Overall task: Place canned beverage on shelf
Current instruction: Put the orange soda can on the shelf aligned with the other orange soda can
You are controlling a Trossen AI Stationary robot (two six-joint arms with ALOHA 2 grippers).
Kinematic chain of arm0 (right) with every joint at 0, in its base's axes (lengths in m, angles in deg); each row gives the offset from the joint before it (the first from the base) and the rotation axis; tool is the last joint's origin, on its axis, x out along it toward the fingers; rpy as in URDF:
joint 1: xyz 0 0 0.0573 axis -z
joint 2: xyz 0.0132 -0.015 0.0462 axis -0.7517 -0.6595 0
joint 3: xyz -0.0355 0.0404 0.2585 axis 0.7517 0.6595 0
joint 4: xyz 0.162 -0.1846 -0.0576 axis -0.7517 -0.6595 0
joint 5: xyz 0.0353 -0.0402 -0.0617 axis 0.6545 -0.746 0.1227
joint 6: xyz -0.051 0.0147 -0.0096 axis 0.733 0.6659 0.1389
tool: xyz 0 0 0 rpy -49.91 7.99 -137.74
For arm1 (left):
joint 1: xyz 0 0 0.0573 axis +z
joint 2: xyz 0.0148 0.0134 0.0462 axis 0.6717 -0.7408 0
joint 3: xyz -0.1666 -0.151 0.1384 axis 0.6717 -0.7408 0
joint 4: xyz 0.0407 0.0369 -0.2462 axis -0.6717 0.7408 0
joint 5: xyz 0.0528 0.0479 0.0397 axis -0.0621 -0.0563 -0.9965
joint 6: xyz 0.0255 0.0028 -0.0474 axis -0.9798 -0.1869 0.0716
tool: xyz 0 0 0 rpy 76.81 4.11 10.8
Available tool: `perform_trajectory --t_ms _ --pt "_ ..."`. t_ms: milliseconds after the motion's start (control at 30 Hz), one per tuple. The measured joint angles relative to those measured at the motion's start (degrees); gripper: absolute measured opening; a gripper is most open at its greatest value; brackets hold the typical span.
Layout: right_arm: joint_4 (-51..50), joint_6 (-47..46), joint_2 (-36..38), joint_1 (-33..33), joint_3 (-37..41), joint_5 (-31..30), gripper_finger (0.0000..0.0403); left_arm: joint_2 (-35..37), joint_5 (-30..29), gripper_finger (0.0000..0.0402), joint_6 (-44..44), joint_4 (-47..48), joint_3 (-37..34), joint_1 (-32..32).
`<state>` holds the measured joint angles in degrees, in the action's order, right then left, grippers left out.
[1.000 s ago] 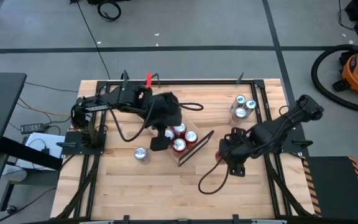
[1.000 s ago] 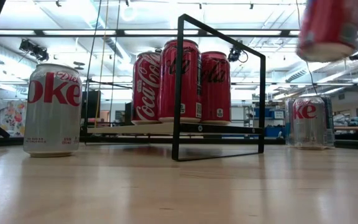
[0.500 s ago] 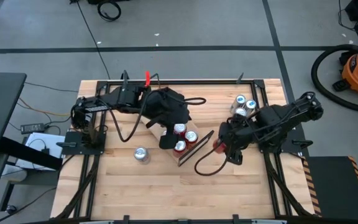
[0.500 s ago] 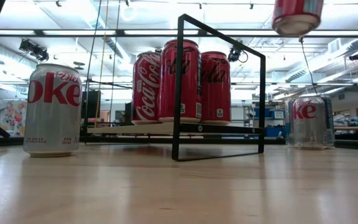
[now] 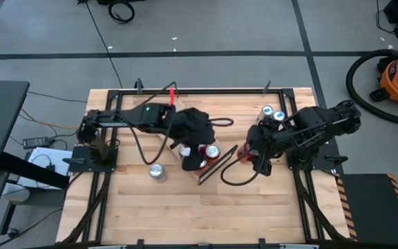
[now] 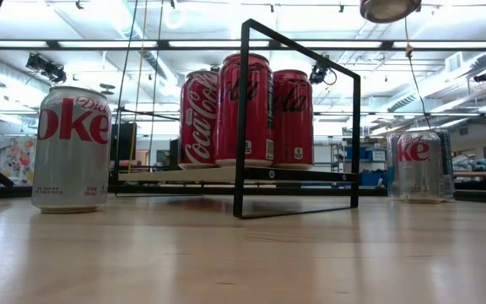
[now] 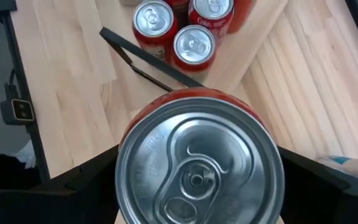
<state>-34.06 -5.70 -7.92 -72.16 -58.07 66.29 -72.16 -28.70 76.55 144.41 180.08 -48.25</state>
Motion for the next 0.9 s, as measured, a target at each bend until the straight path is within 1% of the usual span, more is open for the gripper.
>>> perform_trajectory --t_ms 167,267,400,533,600,700,767,900 --pt "-0.06 0.47 -0.79 0.0 -0.12 0.11 0.0347 4.24 0.01 0.0324 2.51 -6.26 -7.52 -0.69" --pt "0.63 2.1 -1.57 0.17 -0.16 0.15 0.0347 8.37 -1.27 0.0319 3.48 -11.24 -11.74 -0.65" --pt "2.18 6.03 -3.02 1.18 -1.62 -0.75 0.0347 14.68 -2.91 0.0316 5.24 -17.01 -18.9 -0.43" --pt "5.03 11.56 -3.82 2.68 -3.2 -1.43 0.0347 18.98 -3.04 0.0316 10.67 -22.61 -26.24 -0.05" --pt "8.04 14.48 -3.79 3.44 -3.22 -1.49 0.0347 19.93 -3.02 0.0316 14.27 -23.41 -28.71 0.09" --pt "10.75 18.12 -3.68 4.42 -3.22 -1.42 0.0347 19.69 -1.99 0.0316 18.37 -24.08 -30.47 0.16" --pt "12.05 19.87 -3.68 4.9 -3.22 -1.44 0.0347 19.31 -1.64 0.0316 18.23 -24.55 -30.87 -0.22" --pt "15.3 22.54 -3.52 6.16 -3.26 -1.75 0.0346 18.0 -1.64 0.0316 15.3 -25.94 -31.15 -0.65"
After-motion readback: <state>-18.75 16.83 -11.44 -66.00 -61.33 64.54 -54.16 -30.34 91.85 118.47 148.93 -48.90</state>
